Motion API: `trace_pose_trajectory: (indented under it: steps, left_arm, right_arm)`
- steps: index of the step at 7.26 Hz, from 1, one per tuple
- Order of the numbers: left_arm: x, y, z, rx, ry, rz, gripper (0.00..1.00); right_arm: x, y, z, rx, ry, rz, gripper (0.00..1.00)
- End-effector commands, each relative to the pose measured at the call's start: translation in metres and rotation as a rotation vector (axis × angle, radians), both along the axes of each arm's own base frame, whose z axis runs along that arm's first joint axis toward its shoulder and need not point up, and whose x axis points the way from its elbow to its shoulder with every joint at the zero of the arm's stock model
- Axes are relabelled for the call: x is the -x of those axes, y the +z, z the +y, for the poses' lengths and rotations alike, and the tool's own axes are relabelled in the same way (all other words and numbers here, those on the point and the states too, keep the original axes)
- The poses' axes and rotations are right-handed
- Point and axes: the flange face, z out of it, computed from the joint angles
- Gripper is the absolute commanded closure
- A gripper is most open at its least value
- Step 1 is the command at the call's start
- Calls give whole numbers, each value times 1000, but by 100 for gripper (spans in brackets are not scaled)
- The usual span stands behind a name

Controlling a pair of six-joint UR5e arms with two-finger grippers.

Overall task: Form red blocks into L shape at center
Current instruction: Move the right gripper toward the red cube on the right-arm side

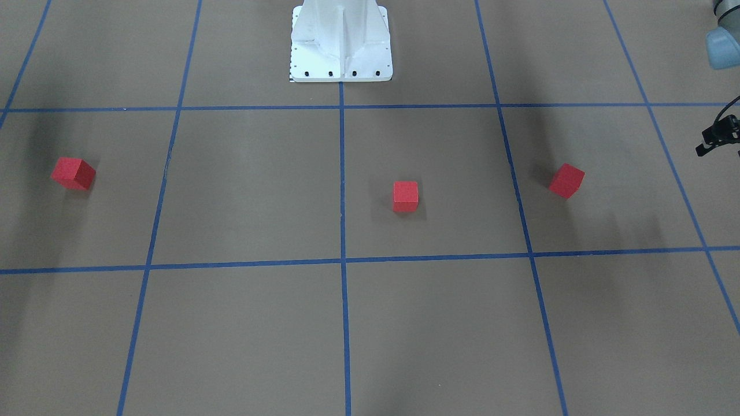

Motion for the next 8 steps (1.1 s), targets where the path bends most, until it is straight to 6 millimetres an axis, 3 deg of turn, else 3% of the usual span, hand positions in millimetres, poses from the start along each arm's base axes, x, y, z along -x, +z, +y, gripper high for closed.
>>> trace_pose_trajectory:
  steps: [1,2,3,6,8]
  left_arm:
    - [-1,-3,0,-33,2,7,0]
    - [-1,-2,0,-29,1,7,0]
    - [0,2,2,-20,1,6,0]
    - [-4,-1,5,-3,17,68,0]
    - [-4,-4,4,-10,16,70,0]
  right_arm:
    - [58,-15,23,37,-13,-12,0]
    - [81,-17,29,87,41,6,0]
    - [90,-15,31,76,62,36,0]
    - [95,-11,37,82,48,42,1]
    - [111,-11,41,92,45,61,1]
